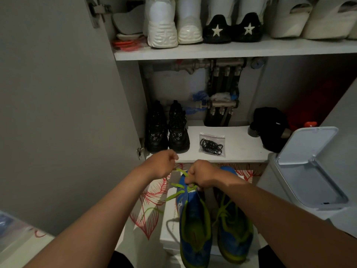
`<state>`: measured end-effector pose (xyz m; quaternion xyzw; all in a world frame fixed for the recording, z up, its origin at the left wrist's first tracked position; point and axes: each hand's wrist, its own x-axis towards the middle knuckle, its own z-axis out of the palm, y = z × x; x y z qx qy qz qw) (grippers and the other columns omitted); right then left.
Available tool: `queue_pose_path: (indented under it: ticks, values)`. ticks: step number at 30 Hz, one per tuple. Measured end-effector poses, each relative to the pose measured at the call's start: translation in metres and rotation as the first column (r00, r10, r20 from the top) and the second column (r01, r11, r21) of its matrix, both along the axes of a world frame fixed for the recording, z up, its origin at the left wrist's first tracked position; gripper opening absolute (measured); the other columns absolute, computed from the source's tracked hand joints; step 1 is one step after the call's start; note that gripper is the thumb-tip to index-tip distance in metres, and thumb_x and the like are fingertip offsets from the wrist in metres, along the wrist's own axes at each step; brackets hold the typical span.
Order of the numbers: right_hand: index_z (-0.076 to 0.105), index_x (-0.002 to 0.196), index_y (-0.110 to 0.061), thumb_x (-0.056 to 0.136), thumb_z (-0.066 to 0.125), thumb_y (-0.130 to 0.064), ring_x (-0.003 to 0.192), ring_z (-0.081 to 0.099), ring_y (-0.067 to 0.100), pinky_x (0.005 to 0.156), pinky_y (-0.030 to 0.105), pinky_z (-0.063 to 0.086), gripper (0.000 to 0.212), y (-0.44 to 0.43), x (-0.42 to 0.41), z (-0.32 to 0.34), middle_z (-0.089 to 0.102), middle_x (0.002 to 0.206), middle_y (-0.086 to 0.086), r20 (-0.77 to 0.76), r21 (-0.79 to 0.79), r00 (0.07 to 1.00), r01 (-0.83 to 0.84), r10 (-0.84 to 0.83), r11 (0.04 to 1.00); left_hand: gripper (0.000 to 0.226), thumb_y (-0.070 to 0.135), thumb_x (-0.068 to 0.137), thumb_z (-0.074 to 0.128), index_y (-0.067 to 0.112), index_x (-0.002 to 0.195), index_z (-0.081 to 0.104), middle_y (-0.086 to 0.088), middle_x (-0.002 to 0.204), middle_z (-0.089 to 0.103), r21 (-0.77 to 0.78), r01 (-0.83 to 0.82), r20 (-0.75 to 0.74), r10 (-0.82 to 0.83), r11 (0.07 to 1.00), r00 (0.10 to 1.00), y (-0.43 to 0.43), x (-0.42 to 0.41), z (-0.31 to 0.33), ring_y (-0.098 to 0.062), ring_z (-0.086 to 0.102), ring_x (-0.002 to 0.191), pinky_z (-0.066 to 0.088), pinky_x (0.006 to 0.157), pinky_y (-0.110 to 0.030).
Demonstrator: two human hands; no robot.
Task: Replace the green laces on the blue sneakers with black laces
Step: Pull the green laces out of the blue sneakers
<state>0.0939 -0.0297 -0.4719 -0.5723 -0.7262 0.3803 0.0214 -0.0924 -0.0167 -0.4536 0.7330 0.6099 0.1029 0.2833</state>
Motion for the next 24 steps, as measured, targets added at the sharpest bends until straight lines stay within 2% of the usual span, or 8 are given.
queue_pose_path:
  ticks: [2, 4, 7, 12, 16, 19, 21, 24]
  values:
    - [0.070, 0.080, -0.002, 0.091, 0.069, -0.017, 0.051, 0.060, 0.017, 0.054, 0.025, 0.050, 0.019, 0.000, -0.001, 0.006, 0.071, 0.070, 0.006, -0.156, -0.019, 0.985, 0.068, -0.070, 0.998, 0.030, 0.023, 0.100, 0.048, 0.026, 0.127, 0.062, 0.010, 0.122, 0.060, 0.063, 0.072, 0.070, -0.077, 0.995, 0.995, -0.003, 0.008, 0.006, -0.009, 0.056, 0.111, 0.042, 0.091, -0.024]
    - [0.074, 0.081, -0.006, 0.090, 0.066, -0.014, 0.053, 0.064, 0.020, 0.057, 0.026, 0.053, 0.015, 0.003, -0.002, 0.012, 0.076, 0.075, 0.004, -0.233, 0.042, 0.969, 0.093, -0.080, 0.995, 0.029, 0.032, 0.100, 0.051, 0.029, 0.125, 0.064, 0.011, 0.120, 0.065, 0.095, 0.146, 0.100, -0.155, 0.985, 0.983, -0.007, 0.016, 0.011, -0.005, 0.059, 0.107, 0.043, 0.089, -0.023]
    - [0.079, 0.081, -0.016, 0.087, 0.063, -0.009, 0.050, 0.063, 0.020, 0.063, 0.030, 0.055, 0.019, 0.004, -0.005, 0.016, 0.076, 0.074, 0.006, -0.300, 0.087, 0.949, 0.133, -0.101, 0.987, 0.031, 0.045, 0.099, 0.049, 0.028, 0.117, 0.067, 0.006, 0.106, 0.070, 0.126, 0.185, -0.002, -0.187, 0.975, 0.982, -0.012, 0.022, 0.018, -0.011, 0.064, 0.097, 0.051, 0.083, -0.031]
    - [0.077, 0.068, -0.013, 0.083, 0.070, -0.017, 0.047, 0.056, 0.015, 0.053, 0.021, 0.047, 0.018, 0.000, -0.004, 0.011, 0.075, 0.068, -0.002, -0.293, 0.050, 0.947, 0.150, -0.130, 0.987, 0.032, 0.041, 0.097, 0.054, 0.018, 0.104, 0.075, -0.003, 0.099, 0.072, 0.044, 0.131, -0.175, -0.122, 0.990, 0.977, -0.016, 0.022, 0.033, -0.018, 0.064, 0.092, 0.054, 0.083, -0.036]
    - [0.075, 0.066, -0.014, 0.085, 0.075, -0.025, 0.045, 0.053, 0.011, 0.048, 0.017, 0.045, 0.022, -0.002, -0.002, 0.007, 0.074, 0.069, 0.005, -0.312, 0.039, 0.938, 0.174, -0.153, 0.984, 0.017, 0.027, 0.092, 0.062, 0.020, 0.092, 0.077, 0.001, 0.096, 0.072, -0.007, 0.088, -0.175, -0.087, 0.996, 0.981, -0.019, 0.018, 0.041, -0.015, 0.064, 0.090, 0.052, 0.079, -0.031]
    - [0.073, 0.085, -0.003, 0.086, 0.075, -0.022, 0.056, 0.059, 0.018, 0.060, 0.028, 0.051, 0.019, -0.007, 0.000, 0.005, 0.072, 0.084, 0.023, -0.238, -0.024, 0.963, 0.126, -0.128, 0.992, 0.021, 0.025, 0.093, 0.057, 0.027, 0.078, 0.072, 0.005, 0.094, 0.071, 0.025, 0.022, -0.081, -0.020, 0.999, 0.997, -0.021, 0.015, 0.046, -0.014, 0.064, 0.089, 0.051, 0.082, -0.030]
    - [0.072, 0.097, -0.002, 0.089, 0.072, -0.020, 0.063, 0.062, 0.022, 0.067, 0.036, 0.055, 0.020, -0.010, 0.005, 0.005, 0.073, 0.090, 0.024, -0.161, -0.113, 0.980, 0.097, -0.114, 0.989, 0.026, 0.023, 0.095, 0.056, 0.029, 0.072, 0.067, 0.008, 0.090, 0.070, 0.037, -0.062, 0.041, 0.061, 0.997, 0.997, -0.020, 0.011, 0.048, -0.013, 0.064, 0.089, 0.050, 0.082, -0.029]
    - [0.067, 0.085, -0.010, 0.095, 0.066, -0.023, 0.047, 0.060, 0.011, 0.051, 0.019, 0.049, 0.017, -0.018, 0.009, 0.007, 0.068, 0.066, 0.008, -0.051, -0.126, 0.995, 0.079, -0.086, 0.989, 0.028, 0.021, 0.093, 0.058, 0.028, 0.067, 0.067, 0.009, 0.075, 0.064, 0.022, -0.203, 0.206, 0.195, 0.979, 0.959, -0.019, 0.005, 0.049, -0.013, 0.058, 0.073, 0.048, 0.074, -0.029]
